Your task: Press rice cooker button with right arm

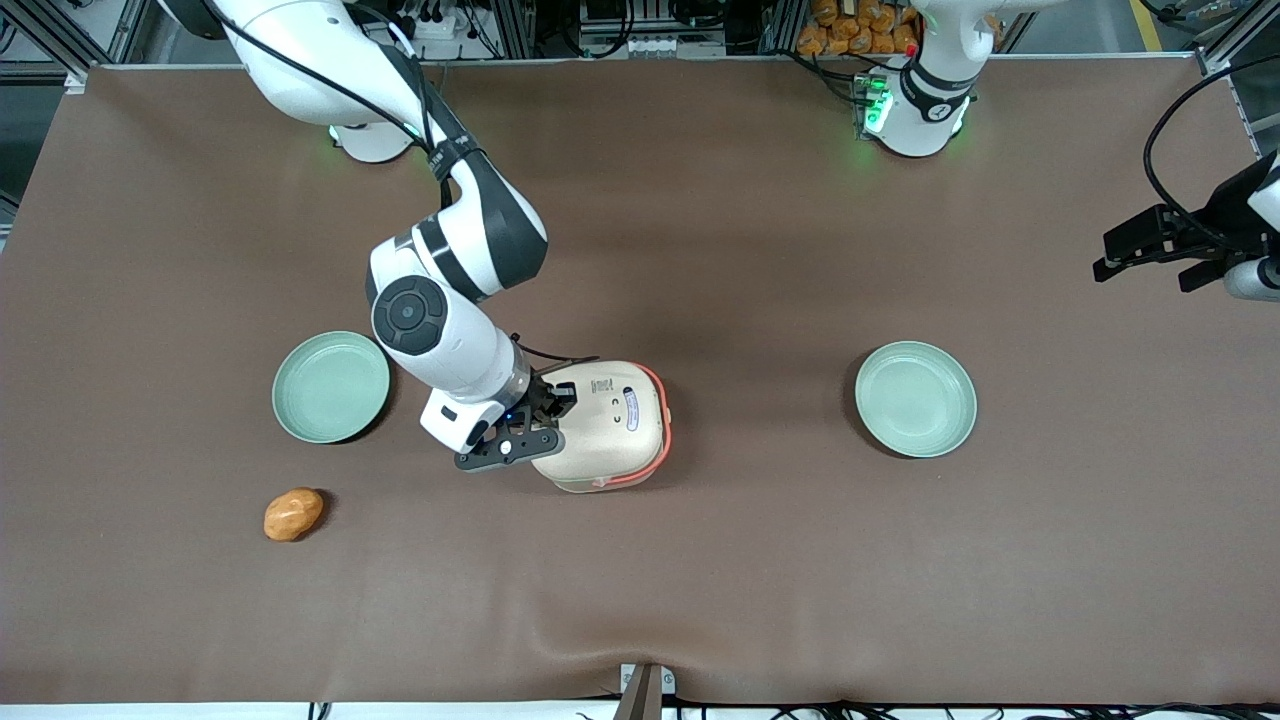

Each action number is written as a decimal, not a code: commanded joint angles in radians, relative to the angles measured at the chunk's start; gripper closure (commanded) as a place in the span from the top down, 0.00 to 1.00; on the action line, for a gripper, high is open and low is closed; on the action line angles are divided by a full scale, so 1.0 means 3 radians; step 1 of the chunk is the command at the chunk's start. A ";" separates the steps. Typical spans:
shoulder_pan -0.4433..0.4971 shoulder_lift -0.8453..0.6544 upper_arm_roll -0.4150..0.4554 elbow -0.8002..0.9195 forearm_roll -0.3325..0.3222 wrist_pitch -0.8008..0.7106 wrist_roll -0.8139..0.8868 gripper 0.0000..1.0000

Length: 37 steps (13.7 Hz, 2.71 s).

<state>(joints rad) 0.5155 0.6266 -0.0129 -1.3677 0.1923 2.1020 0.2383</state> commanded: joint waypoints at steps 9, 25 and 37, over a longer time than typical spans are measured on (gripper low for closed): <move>0.0020 -0.0196 -0.0044 0.0064 0.0273 -0.0251 0.0105 0.12; -0.0801 -0.1495 -0.0029 0.0152 -0.0048 -0.2101 -0.0221 1.00; -0.1856 -0.1818 -0.0049 -0.0181 -0.0498 -0.2297 -0.0902 1.00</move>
<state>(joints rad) -0.0109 0.1131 -0.0416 -1.3803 0.0582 1.4045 -0.0200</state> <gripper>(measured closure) 0.000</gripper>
